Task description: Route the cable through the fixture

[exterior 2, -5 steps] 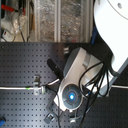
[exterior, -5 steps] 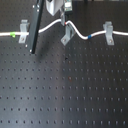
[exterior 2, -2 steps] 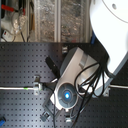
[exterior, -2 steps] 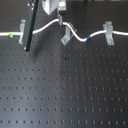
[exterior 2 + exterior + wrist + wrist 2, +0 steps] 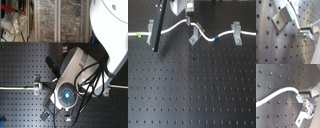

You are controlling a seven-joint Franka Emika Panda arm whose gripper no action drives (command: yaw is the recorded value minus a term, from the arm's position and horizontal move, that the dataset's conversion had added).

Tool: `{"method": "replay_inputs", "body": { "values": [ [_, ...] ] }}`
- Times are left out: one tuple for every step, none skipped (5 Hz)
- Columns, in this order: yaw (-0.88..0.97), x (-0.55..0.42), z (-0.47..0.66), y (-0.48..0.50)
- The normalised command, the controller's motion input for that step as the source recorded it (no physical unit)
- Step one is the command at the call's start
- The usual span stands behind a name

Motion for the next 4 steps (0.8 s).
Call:
{"method": "replay_inputs", "body": {
  "values": [
    [0.01, 0.296, 0.74, 0.217],
    [0.05, 0.318, 0.74, 0.186],
    [0.03, 0.252, 0.72, 0.127],
    [0.00, 0.000, 0.00, 0.000]
  ]
}}
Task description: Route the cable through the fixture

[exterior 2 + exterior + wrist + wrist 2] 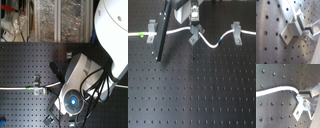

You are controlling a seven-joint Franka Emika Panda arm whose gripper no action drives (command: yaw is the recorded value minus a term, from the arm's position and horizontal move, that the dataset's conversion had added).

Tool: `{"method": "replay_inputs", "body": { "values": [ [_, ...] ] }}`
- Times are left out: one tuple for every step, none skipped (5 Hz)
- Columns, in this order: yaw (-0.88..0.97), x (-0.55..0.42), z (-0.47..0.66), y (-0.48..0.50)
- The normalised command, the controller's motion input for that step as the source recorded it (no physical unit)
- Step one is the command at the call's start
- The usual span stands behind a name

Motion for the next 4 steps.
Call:
{"method": "replay_inputs", "body": {
  "values": [
    [0.12, -0.073, 0.00, 0.063],
    [0.04, -0.183, 0.00, -0.008],
    [0.00, -0.021, 0.00, -0.022],
    [0.00, -0.025, 0.00, -0.026]
  ]
}}
